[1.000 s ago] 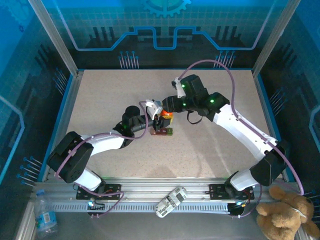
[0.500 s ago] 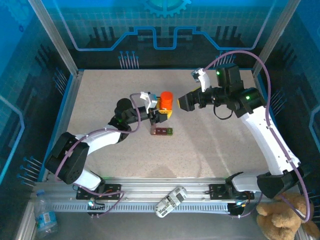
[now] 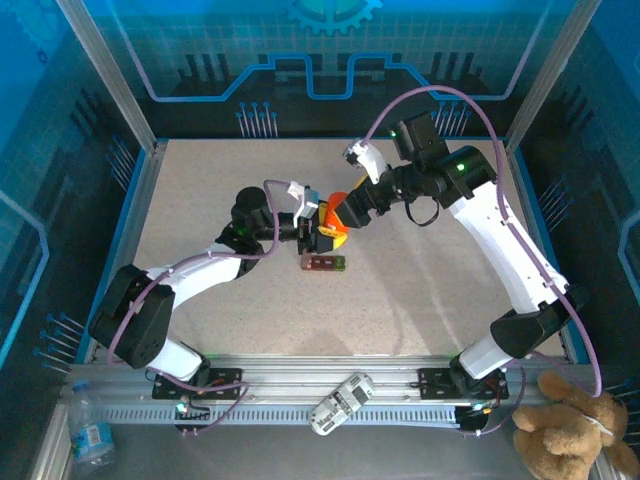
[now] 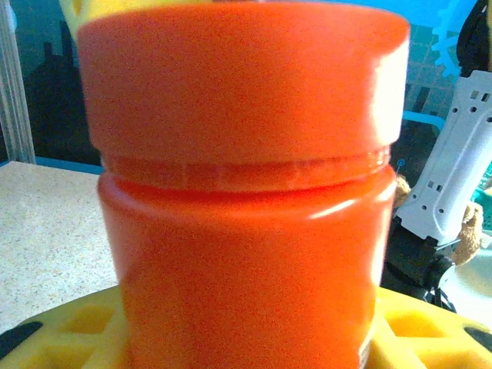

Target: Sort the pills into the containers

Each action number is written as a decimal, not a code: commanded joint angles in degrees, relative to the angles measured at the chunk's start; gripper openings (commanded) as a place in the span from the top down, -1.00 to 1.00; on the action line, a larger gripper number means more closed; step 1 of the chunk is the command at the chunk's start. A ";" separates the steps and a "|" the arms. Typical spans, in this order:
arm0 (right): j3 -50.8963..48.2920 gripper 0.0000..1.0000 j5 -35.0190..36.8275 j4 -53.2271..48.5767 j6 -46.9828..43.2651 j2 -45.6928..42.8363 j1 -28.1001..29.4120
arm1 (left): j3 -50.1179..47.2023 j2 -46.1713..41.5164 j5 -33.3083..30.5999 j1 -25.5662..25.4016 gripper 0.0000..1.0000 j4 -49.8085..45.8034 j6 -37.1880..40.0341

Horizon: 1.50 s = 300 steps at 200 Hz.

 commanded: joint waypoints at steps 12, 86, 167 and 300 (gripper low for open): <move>2.36 -0.69 0.89 -2.39 -1.30 1.33 1.23 | 1.91 -1.04 2.23 0.33 1.00 -0.12 -0.03; 1.93 -0.41 0.94 -2.13 -0.91 2.52 1.91 | 2.08 -1.07 2.33 0.34 1.00 0.03 -0.12; -7.07 0.32 4.13 4.39 7.99 0.09 2.91 | 1.35 -1.90 -4.15 0.13 1.00 0.41 1.77; -26.67 0.34 19.90 29.62 36.86 -5.10 6.40 | -6.11 0.52 -33.00 -6.77 1.00 16.84 7.68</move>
